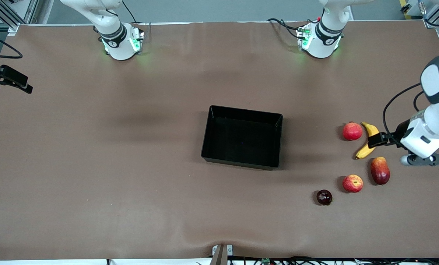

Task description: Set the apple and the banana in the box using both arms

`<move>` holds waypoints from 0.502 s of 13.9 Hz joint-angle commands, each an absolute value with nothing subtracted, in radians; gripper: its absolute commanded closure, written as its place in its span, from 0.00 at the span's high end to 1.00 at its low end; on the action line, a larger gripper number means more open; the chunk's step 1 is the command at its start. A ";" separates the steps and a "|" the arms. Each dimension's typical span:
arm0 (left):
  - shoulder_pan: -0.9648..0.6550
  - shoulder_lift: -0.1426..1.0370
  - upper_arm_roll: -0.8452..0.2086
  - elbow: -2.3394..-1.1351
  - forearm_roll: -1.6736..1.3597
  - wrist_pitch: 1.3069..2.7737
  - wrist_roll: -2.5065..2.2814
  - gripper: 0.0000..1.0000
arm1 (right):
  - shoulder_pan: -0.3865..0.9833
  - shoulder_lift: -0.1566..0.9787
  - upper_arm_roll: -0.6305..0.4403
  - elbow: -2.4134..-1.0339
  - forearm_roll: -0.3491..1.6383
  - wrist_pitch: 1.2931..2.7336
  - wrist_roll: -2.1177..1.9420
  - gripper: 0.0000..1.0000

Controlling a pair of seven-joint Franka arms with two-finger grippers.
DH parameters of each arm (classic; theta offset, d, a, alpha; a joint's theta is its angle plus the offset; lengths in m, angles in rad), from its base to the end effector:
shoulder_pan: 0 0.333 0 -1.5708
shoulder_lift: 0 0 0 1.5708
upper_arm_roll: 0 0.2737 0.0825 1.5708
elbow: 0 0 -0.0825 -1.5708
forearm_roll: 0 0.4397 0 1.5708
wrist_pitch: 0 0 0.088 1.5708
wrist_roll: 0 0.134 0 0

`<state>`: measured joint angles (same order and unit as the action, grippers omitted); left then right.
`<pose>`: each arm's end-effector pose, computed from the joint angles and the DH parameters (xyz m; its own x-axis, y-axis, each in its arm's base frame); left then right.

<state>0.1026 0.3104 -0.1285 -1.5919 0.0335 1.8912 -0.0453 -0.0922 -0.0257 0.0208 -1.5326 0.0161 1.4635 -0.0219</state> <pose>0.6912 -0.0089 0.3699 0.9999 0.0146 -0.0088 0.0146 -0.9999 0.0070 0.5897 -0.0397 0.5815 0.9979 -0.0477 -0.0430 -0.0485 -0.9987 -0.0165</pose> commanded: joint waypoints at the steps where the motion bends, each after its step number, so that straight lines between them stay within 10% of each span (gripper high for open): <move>1: 0.089 0.414 -0.129 -1.510 0.045 1.923 -0.083 1.00 | -0.103 -0.015 0.032 -1.513 0.018 1.457 -0.009 1.00; 7: 0.049 0.590 -0.127 -1.397 0.116 1.979 -0.135 1.00 | -0.103 -0.014 0.032 -1.513 0.018 1.457 -0.009 1.00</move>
